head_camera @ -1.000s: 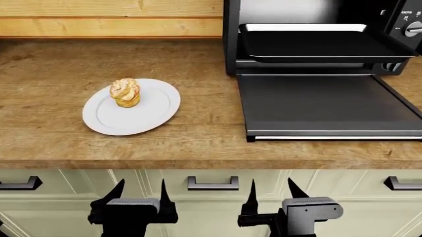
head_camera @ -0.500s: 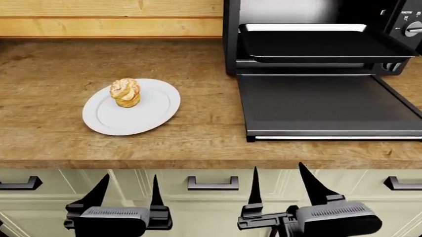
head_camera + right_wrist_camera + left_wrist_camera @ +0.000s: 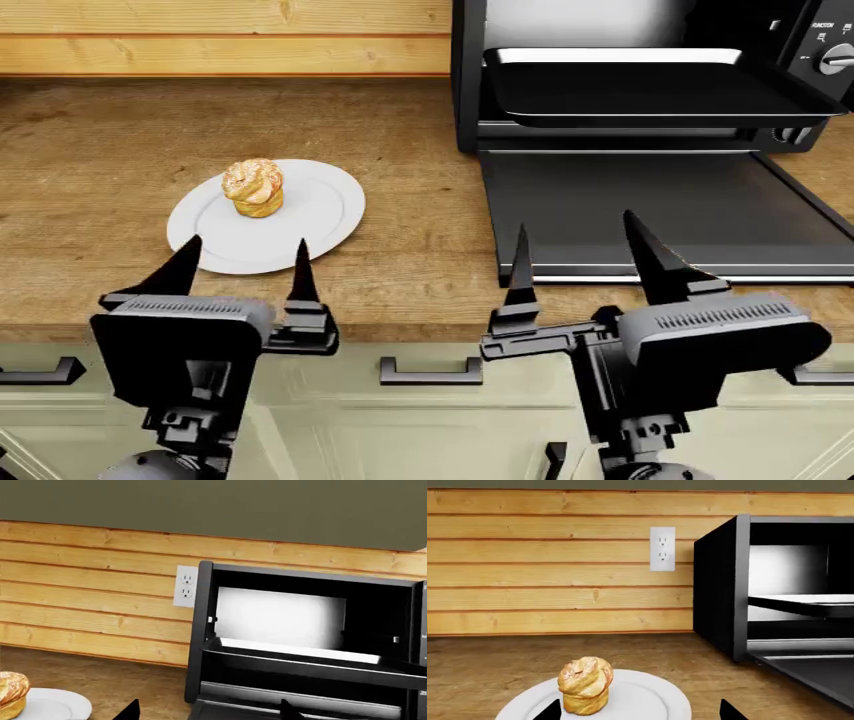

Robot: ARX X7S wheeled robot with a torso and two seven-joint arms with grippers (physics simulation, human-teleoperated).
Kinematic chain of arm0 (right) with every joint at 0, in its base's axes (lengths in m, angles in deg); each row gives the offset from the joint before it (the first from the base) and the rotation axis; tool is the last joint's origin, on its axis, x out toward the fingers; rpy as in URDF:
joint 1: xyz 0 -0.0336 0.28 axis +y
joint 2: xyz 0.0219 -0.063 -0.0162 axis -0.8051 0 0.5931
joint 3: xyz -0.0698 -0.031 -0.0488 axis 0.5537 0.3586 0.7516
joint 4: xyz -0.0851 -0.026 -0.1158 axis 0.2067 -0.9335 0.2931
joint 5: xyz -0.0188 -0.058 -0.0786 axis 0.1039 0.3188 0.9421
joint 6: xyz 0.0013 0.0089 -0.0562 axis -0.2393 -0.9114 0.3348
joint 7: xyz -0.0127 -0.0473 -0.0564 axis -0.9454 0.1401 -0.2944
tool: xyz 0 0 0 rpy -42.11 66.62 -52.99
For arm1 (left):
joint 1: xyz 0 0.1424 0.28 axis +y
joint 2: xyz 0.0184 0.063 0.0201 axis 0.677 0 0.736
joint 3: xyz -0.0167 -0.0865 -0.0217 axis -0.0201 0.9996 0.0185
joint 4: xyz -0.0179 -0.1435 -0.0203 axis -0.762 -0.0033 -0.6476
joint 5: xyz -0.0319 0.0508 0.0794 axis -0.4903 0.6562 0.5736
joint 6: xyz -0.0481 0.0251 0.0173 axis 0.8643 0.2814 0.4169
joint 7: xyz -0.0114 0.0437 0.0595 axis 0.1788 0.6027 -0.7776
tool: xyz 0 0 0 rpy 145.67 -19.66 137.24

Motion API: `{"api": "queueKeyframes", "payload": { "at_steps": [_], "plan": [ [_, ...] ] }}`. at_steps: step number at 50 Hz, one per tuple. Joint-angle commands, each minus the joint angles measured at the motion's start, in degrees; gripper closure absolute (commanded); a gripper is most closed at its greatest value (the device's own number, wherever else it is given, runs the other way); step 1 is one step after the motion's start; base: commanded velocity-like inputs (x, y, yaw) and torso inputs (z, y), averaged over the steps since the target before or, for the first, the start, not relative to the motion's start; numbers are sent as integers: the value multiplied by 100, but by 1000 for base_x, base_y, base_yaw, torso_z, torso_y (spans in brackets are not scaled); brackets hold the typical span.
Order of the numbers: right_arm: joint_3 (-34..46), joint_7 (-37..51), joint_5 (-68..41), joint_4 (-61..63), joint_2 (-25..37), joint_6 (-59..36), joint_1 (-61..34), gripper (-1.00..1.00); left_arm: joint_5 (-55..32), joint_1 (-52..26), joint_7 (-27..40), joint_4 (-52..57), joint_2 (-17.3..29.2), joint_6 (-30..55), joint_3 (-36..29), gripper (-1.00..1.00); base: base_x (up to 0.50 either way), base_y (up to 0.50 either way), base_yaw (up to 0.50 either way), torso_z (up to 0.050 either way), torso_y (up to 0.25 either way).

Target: Place the scone on the tray of the toaster oven.

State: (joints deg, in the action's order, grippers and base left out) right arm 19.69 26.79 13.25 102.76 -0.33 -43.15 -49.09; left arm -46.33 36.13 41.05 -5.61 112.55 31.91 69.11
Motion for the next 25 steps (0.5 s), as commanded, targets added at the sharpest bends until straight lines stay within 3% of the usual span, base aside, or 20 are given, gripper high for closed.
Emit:
{"api": "queueKeyframes", "payload": {
  "at_steps": [1,13,17,19,25],
  "plan": [
    [-61,-120,-242,-48,-119,-499,-821,-100,-336,-923,-164,-264,-41,457,28,-100,0,0,0,0,0],
    [-88,-66,-307,-59,-126,-626,-893,-100,-374,-1071,-58,-331,-41,669,19,-100,0,0,0,0,0],
    [-257,-25,-526,-244,-230,-900,-1126,-100,-947,-1480,-148,-667,-208,934,293,-100,0,0,0,0,0],
    [-383,-25,-755,-332,-305,-1130,-1238,-100,-1690,-1621,-287,-815,-359,1142,590,-100,0,0,0,0,0],
    [-506,46,-1023,-377,-371,-1732,-1682,-100,-1882,-2020,7,-864,-318,1560,697,-100,0,0,0,0,0]
  ]
}}
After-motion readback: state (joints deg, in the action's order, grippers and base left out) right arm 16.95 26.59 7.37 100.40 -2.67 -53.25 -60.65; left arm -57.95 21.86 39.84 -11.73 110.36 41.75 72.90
